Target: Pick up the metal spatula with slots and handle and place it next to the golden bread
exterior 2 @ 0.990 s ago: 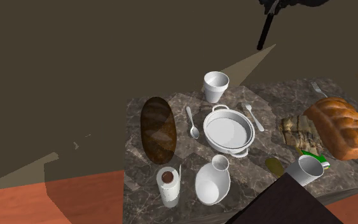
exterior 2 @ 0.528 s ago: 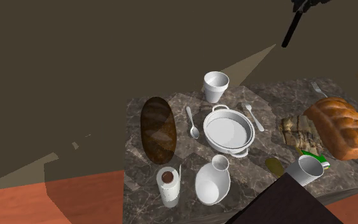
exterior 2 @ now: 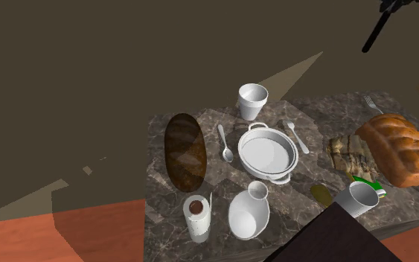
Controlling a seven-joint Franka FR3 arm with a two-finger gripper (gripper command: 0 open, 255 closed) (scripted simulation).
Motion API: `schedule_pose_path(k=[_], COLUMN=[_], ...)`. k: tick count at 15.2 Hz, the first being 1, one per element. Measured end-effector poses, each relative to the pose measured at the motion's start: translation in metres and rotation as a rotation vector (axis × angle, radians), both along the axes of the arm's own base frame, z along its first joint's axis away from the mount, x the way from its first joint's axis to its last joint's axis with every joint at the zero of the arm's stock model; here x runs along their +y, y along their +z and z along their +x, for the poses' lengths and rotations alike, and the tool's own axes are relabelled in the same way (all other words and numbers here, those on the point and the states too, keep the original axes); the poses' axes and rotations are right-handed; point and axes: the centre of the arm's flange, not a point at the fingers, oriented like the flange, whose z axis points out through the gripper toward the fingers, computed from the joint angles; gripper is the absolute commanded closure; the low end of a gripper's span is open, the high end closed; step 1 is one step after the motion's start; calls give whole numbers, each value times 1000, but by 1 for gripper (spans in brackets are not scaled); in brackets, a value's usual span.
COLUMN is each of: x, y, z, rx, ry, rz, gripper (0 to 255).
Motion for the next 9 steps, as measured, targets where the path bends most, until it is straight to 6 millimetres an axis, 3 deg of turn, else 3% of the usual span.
schedule_pose_path(k=[3, 9], x=[-32, -38], y=[-1, -31], z=[-16, -17], rx=[0, 0], ry=[0, 1], rz=[0, 0], gripper=[255, 255])
